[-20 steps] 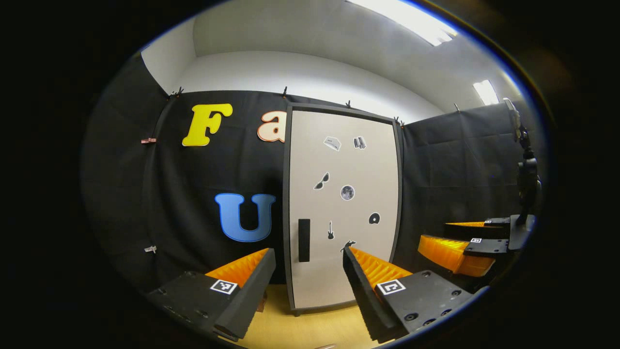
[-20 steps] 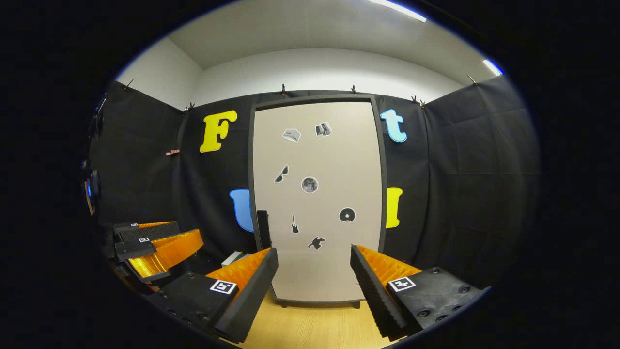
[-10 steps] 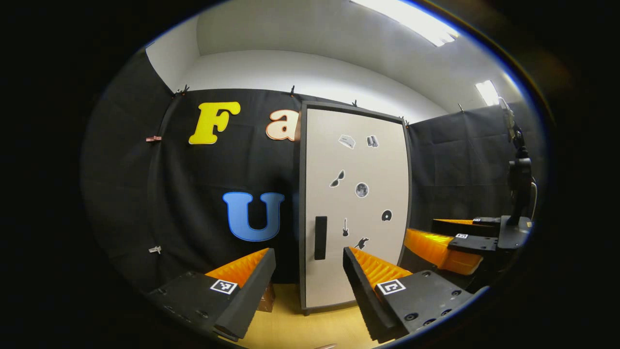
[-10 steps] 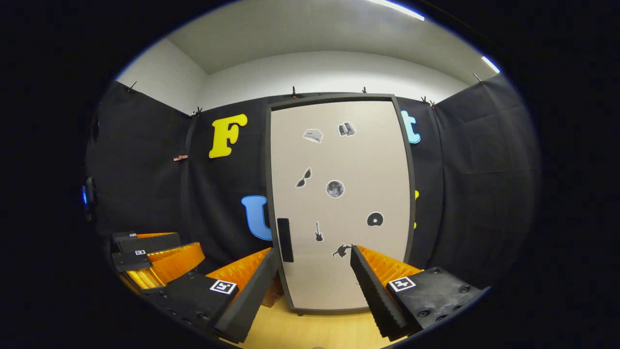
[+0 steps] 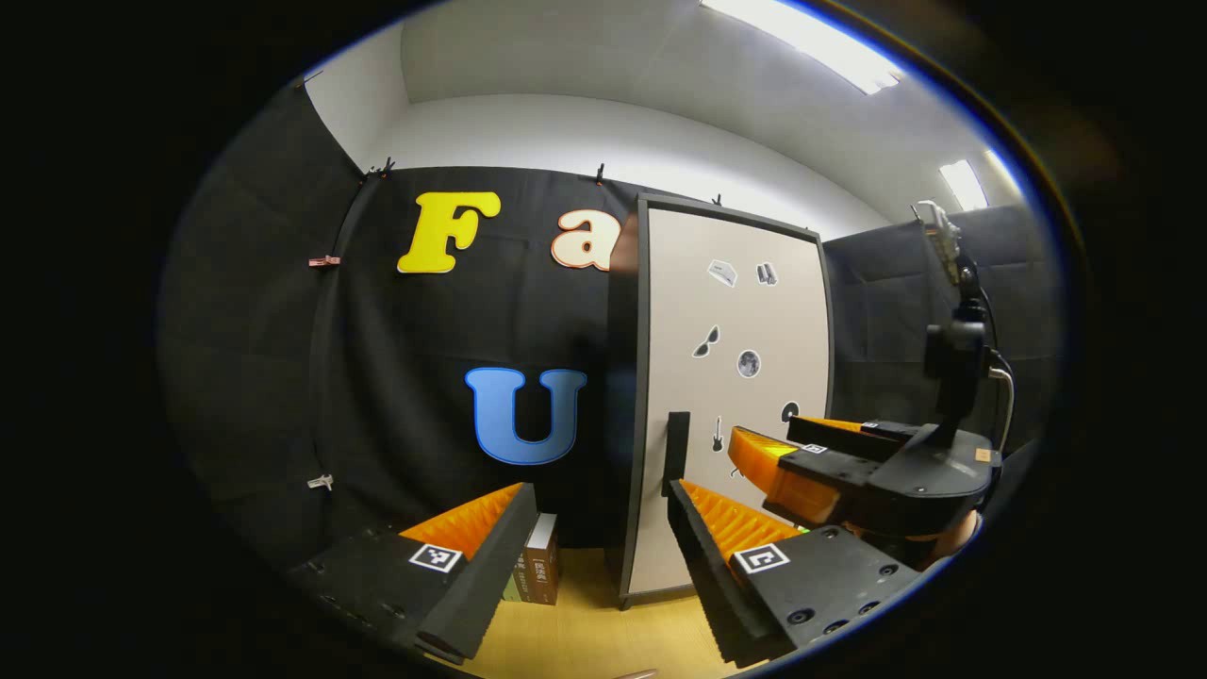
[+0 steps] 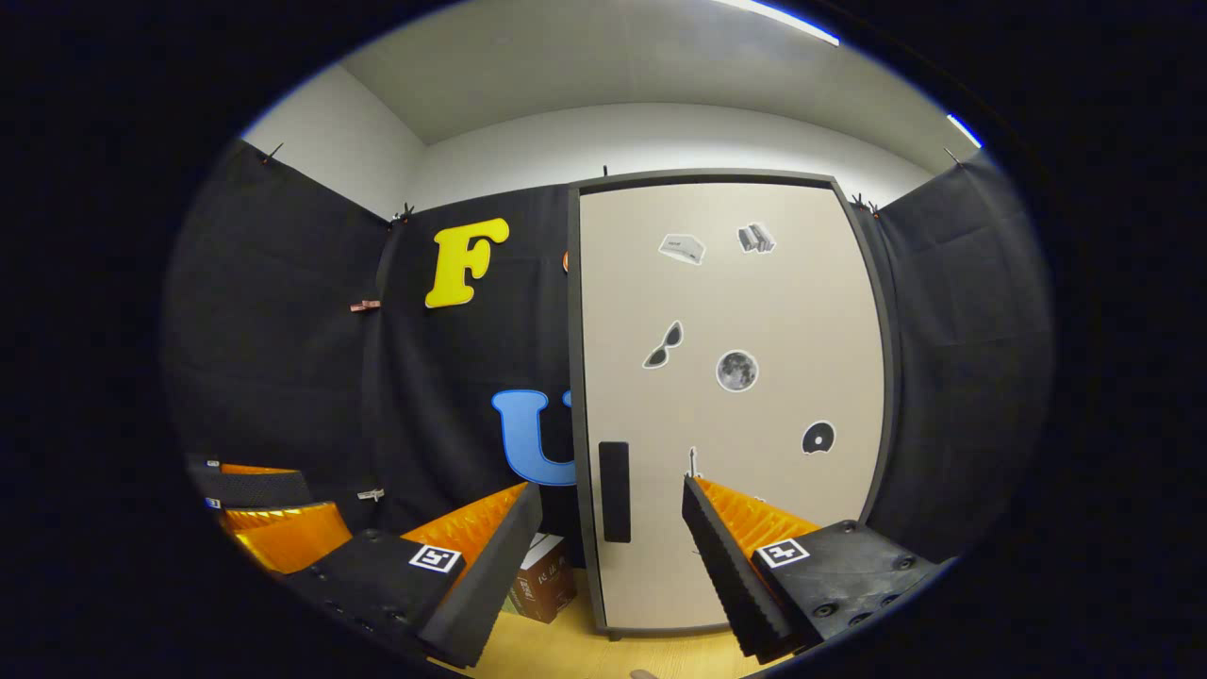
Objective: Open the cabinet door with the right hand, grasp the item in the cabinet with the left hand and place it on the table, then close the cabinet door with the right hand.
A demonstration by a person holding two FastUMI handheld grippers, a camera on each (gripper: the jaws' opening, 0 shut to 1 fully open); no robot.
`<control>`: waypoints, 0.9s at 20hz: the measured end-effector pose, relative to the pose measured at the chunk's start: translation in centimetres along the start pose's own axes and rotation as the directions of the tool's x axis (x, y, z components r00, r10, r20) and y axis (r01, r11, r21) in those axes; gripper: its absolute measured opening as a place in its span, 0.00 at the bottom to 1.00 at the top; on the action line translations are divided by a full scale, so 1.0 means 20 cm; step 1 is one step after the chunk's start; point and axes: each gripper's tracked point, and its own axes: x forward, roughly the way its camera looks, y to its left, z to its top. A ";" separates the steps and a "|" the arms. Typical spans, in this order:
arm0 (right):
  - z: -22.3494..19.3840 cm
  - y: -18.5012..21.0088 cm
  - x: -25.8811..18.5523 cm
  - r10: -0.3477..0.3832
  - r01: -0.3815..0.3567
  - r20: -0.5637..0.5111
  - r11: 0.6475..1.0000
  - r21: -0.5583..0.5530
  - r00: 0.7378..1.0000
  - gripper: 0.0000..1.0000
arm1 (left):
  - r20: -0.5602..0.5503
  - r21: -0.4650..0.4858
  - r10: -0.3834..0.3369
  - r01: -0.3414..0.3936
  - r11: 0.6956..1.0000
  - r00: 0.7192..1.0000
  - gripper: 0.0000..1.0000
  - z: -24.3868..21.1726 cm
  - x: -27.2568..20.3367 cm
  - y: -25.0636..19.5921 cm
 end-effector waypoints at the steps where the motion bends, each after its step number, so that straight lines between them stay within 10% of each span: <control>1: -0.03 0.03 0.04 0.002 -0.002 -0.005 1.000 -0.002 1.000 0.97 | 0.002 -0.003 0.007 -0.007 1.000 1.000 0.89 0.00 0.00 0.03; 18: -0.31 -0.04 0.64 -0.170 0.170 0.005 0.985 -0.016 0.986 0.85 | -0.049 -0.021 0.054 -0.055 0.998 0.997 0.89 -0.17 -0.07 0.33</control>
